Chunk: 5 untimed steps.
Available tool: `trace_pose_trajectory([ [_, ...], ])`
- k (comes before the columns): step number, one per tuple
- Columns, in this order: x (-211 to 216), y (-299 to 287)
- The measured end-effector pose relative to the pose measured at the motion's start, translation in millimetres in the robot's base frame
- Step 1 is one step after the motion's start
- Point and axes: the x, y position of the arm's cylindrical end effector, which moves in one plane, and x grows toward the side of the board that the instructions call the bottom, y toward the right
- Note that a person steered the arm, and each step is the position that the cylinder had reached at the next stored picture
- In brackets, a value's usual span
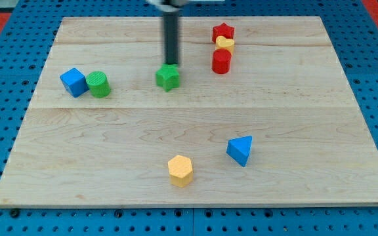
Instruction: Slide the green star above the green circle
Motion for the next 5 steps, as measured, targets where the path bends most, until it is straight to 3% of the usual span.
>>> trace_pose_trajectory([
  [2,43,123],
  [3,59,78],
  [4,32,-21],
  [5,9,-40],
])
